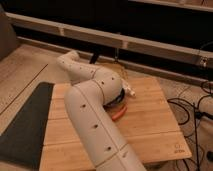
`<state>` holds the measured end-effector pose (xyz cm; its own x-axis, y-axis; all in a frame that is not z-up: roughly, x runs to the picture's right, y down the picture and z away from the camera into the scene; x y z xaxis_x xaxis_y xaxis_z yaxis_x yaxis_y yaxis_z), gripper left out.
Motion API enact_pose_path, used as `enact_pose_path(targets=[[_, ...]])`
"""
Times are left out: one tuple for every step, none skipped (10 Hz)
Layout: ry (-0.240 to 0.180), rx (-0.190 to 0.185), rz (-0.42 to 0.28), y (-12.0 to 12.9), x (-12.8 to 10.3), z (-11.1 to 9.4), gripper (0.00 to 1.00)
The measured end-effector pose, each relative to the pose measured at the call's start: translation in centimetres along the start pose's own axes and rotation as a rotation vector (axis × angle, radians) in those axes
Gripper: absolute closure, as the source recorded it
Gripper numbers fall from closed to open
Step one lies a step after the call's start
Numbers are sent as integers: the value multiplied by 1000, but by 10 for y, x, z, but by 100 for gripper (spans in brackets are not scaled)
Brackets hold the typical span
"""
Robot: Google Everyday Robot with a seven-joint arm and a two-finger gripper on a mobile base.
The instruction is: Wipe the white sponge on the table
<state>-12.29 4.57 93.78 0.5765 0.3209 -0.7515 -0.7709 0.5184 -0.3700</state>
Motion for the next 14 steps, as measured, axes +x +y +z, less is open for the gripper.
enact_pose_path(targets=[[-11, 7, 10, -8, -9, 0, 100], [-36, 7, 12, -12, -21, -3, 100], [-50, 3, 8, -12, -27, -5, 100], [-81, -11, -13, -4, -40, -10, 100], [-93, -19, -32, 4, -46, -13, 100], [-97, -27, -51, 14, -50, -16, 100], [-89, -32, -70, 24, -50, -18, 97], [-84, -31, -73, 27, -49, -21, 95], [-83, -31, -70, 27, -48, -21, 95], [-83, -31, -66, 25, -48, -20, 94], [-83, -31, -66, 25, -48, -20, 91], [-83, -30, -68, 26, -48, -21, 84], [-83, -30, -68, 27, -49, -21, 75], [-83, -30, -68, 27, -49, -21, 63]])
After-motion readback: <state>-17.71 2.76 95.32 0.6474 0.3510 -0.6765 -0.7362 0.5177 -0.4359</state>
